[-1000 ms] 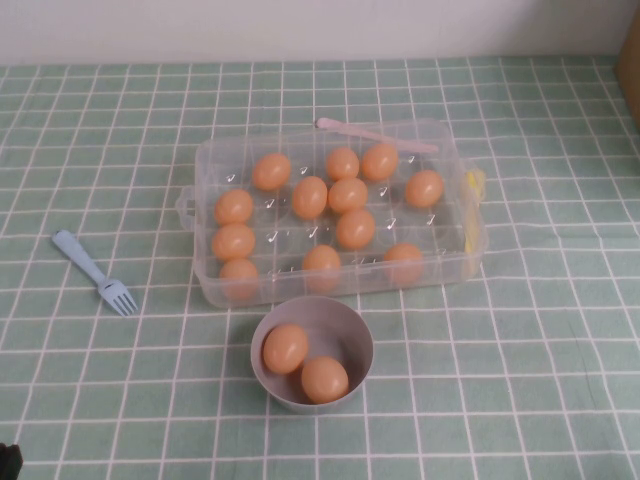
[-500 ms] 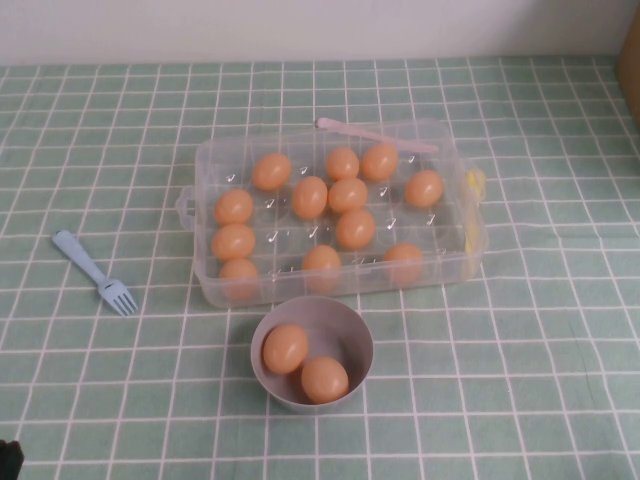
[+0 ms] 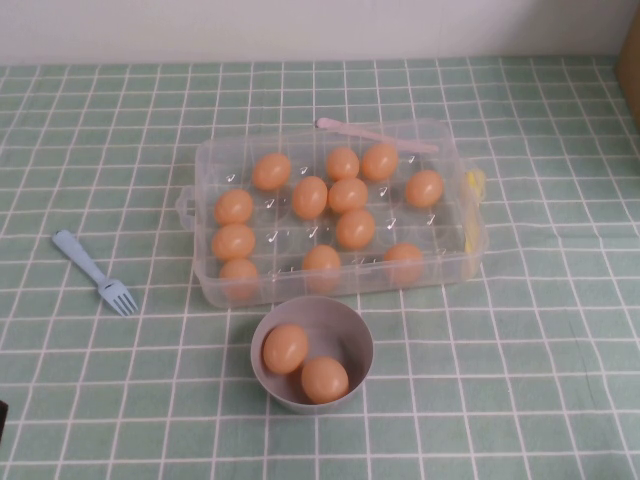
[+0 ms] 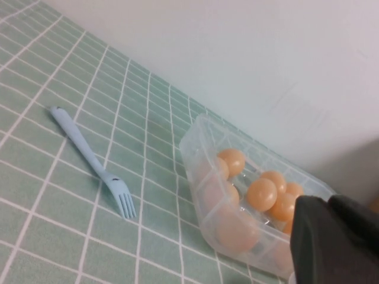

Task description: Take an egg out of the egg box

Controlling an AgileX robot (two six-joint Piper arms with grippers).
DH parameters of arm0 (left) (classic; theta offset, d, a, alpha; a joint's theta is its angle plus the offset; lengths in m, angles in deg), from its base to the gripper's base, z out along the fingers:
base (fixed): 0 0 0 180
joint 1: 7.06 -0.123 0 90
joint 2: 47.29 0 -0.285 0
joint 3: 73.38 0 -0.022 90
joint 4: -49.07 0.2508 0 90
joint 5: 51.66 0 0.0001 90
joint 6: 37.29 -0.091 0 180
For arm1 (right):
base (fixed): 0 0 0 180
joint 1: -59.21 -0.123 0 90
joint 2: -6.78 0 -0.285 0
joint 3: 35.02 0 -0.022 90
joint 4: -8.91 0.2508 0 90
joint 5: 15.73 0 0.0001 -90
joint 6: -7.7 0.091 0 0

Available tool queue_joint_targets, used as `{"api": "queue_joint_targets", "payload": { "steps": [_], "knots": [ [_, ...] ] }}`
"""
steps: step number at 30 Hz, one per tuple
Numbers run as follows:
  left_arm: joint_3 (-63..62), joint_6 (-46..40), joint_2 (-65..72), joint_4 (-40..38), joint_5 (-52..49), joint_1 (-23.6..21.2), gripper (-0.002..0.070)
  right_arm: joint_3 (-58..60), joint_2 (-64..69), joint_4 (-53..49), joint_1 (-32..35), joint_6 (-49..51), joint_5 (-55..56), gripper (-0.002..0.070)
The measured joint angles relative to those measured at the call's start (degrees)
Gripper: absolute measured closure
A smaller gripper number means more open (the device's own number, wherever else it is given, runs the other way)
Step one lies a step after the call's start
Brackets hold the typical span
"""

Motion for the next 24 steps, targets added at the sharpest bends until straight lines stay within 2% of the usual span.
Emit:
{"api": "queue_joint_targets", "payload": {
  "steps": [8, 12, 18, 24],
  "knots": [
    [0.0, 0.2, 0.0, -0.7, 0.3, 0.0, 0.0678, 0.0, 0.0, 0.0, 0.0, 0.0, 0.0, 0.0695],
    [-0.8, 3.2, 0.6, -1.2, -0.8, 0.0, 0.0678, 0.0, 0.0, 0.0, 0.0, 0.0, 0.0, 0.0695],
    [-12.3, 3.9, 10.3, 0.7, -13.3, 0.0, 0.0678, 0.0, 0.0, 0.0, 0.0, 0.0, 0.0, 0.0695],
    [-27.3, 1.4, 25.0, 9.0, -30.4, 0.0, 0.0678, 0.0, 0.0, 0.0, 0.0, 0.0, 0.0, 0.0695]
  ]
}}
